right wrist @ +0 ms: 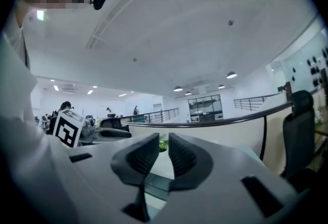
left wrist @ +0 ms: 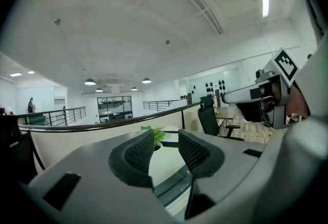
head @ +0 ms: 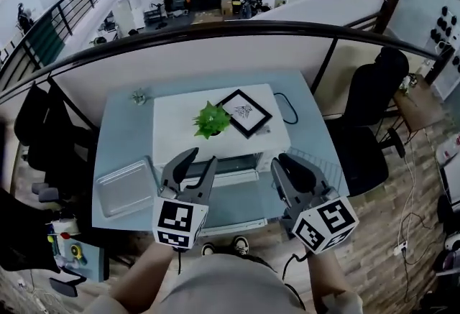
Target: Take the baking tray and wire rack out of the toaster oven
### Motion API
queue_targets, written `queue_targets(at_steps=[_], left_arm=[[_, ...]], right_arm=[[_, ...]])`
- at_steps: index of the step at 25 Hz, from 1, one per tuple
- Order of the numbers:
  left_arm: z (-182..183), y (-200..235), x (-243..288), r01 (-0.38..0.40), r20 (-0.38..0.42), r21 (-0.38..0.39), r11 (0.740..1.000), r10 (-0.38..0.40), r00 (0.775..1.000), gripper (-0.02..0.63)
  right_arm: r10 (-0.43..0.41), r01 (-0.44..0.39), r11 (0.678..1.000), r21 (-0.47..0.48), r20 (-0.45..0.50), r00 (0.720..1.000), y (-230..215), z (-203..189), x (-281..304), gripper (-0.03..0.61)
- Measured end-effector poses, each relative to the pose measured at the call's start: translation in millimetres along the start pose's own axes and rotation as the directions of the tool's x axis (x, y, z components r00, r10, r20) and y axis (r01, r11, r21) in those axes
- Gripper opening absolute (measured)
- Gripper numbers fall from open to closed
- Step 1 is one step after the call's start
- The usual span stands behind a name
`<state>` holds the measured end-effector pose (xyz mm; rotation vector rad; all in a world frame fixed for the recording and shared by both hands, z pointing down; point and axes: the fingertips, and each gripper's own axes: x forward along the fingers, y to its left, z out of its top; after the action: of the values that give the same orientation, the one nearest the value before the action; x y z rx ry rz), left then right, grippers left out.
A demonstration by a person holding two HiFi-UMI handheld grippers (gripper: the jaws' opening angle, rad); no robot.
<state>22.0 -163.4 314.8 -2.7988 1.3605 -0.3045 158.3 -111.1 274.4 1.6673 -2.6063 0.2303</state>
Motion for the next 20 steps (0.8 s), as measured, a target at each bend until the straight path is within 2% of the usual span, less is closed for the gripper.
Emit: queue_targets(at_steps=[5, 14, 20], left_arm=[[19, 34, -34, -0.095, 0.032, 0.033, 0.995, 0.094, 0.995, 0.127], [44, 79, -92, -0.231, 0.09, -0.001, 0.973, 0.23, 0.969, 0.054], [44, 102, -122, -0.318, 0.078, 0.023, 0.948, 0.315, 0.946, 0.026]], right_arm=[[0.097, -0.096, 0.994, -0.043, 0.042, 0.994, 39, 27, 16, 0.003], [0.259, -0.251, 0.962, -0.104, 0.079, 0.963, 94, 55, 35, 0.003], [0.308, -0.299, 0.947, -0.114, 0.074, 0.948, 109, 58, 48, 0.003]])
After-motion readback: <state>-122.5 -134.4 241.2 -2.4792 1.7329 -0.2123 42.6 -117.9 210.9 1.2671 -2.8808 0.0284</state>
